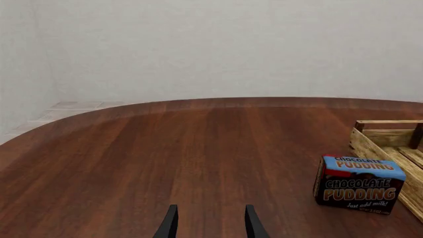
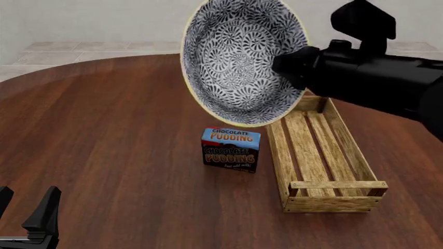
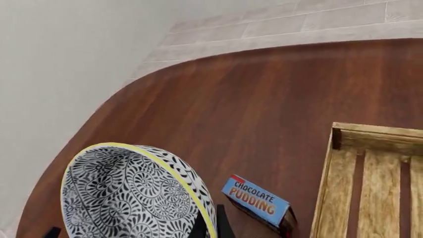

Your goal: Pick up the bowl on the left and put it in the tray.

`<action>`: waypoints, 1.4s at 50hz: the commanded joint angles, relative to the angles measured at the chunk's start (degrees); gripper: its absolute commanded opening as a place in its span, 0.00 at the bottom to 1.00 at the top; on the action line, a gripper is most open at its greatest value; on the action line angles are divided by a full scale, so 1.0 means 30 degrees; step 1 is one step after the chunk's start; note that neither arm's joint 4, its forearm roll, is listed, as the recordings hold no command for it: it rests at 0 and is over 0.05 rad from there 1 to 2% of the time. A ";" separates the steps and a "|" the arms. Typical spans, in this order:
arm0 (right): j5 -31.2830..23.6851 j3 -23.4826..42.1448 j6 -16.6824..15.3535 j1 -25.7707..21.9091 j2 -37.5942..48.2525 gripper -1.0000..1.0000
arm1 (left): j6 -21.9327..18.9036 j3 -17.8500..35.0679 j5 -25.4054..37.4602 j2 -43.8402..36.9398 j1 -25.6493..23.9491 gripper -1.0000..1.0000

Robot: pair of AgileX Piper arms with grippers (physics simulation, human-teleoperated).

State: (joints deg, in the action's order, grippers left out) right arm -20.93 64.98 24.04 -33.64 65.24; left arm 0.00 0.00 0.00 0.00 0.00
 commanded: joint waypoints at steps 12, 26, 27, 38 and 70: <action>0.1300 -0.2788 0.2168 0.1484 -0.2058 0.00 | 0.0000 0.0000 0.0000 0.0000 0.0000 1.00; 0.2395 -0.4455 0.4226 0.2613 -0.2180 0.00 | 0.0000 0.0000 0.0000 0.0000 0.0000 1.00; 0.2422 -0.4493 0.4260 0.2737 -0.2152 0.00 | 0.0000 0.0000 0.0000 0.0000 0.0000 1.00; 0.2827 -0.5335 0.5424 0.3726 -0.2189 0.00 | 0.0000 0.0000 0.0000 0.0000 0.0000 1.00; 0.2520 -0.6501 0.7407 0.6940 -0.2403 0.00 | 0.0000 0.0000 0.0000 0.0000 0.0000 1.00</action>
State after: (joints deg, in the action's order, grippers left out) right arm -13.16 46.19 44.57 -15.89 57.97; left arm 0.00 0.00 0.00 0.00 0.00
